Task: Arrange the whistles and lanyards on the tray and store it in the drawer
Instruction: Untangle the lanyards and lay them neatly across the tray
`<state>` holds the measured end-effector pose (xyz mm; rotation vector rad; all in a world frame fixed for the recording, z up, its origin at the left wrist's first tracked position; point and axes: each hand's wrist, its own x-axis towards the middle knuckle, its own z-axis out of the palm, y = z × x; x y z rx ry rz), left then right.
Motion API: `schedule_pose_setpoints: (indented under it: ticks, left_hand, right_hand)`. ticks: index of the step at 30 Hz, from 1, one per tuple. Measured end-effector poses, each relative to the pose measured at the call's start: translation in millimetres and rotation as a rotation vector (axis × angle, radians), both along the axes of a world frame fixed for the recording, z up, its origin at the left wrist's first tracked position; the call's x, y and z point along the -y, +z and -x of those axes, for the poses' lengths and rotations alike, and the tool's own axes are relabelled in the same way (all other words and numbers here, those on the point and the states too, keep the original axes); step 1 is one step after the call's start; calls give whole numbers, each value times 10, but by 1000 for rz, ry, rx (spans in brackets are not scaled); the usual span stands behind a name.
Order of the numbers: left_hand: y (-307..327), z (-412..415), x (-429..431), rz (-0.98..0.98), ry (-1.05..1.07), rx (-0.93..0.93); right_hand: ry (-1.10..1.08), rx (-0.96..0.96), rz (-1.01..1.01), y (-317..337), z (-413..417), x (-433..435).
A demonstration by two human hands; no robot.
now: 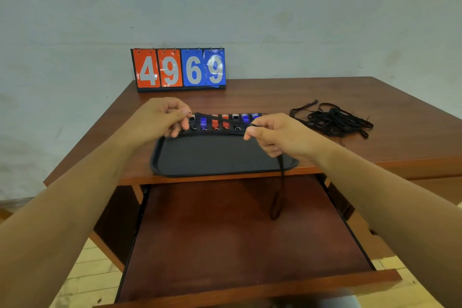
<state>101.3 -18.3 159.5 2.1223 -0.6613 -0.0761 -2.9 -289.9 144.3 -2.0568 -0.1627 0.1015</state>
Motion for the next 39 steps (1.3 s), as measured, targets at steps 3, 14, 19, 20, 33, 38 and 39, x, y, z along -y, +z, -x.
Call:
schedule_pose_setpoints:
  ticks: [3,14,19,20,33,38,39]
  left_hand:
    - [-150,-148,-210,-50,91,12]
    - [-587,-380,-527,-284,169,73]
    - [-634,-502,-472,-361,167,122]
    - [-641,-530,-456,-385,176,127]
    - [-708,-777,-440,-438,349,134]
    - [-719,-807,-423,-394,373,105]
    - [-723,-814,-423,-387,375,98]
  right_hand:
    - [-78,27,145,-3,-6,149]
    - [-357,129,419,-240,-40,739]
    - [-442,136,394,-405,-113,805]
    - [-447,125,387,-436,-131,812]
    - [-541,158,479,-595,-380,848]
    - [-564,162,508,-645,-432,826]
    - [-572,164,507,-648,-436,818]
